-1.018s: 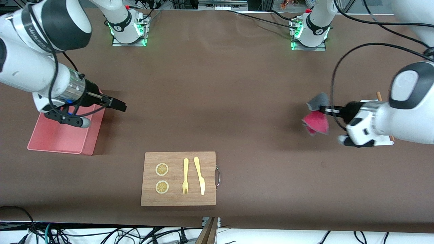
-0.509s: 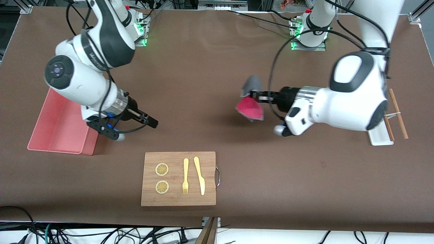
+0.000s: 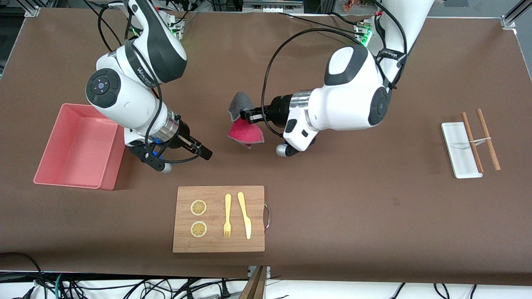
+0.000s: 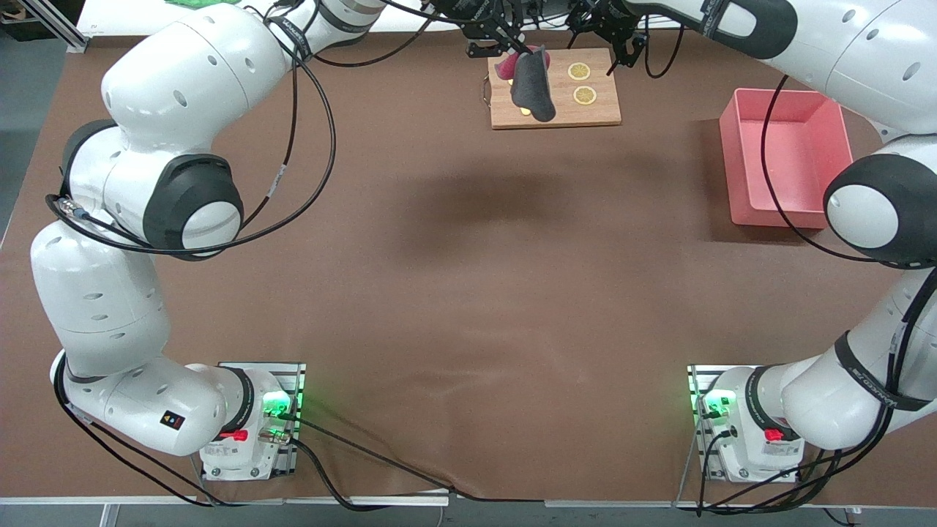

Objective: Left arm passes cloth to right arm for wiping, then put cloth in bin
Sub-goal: 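Carry the cloth with the left gripper while the right gripper approaches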

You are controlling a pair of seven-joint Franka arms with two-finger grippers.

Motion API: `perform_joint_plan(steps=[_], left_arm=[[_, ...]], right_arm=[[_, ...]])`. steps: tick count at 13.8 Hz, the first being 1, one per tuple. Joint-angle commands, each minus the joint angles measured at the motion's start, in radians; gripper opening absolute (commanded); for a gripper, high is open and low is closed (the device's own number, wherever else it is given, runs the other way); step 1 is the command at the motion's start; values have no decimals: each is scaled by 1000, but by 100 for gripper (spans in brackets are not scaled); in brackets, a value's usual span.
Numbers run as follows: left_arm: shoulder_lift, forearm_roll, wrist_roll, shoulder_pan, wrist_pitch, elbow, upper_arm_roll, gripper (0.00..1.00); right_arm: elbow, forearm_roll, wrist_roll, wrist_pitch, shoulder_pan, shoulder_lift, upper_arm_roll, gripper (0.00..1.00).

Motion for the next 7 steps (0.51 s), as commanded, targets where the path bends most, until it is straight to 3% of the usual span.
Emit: perform_joint_plan(steps=[1, 7], left_arm=[[2, -24, -26, 2, 3, 13, 12, 0], [2, -19, -27, 0, 5, 16, 12, 0]], right_arm=[[38, 53, 10, -30, -5, -10, -7, 100], [40, 99, 114, -68, 16, -35, -2, 100]])
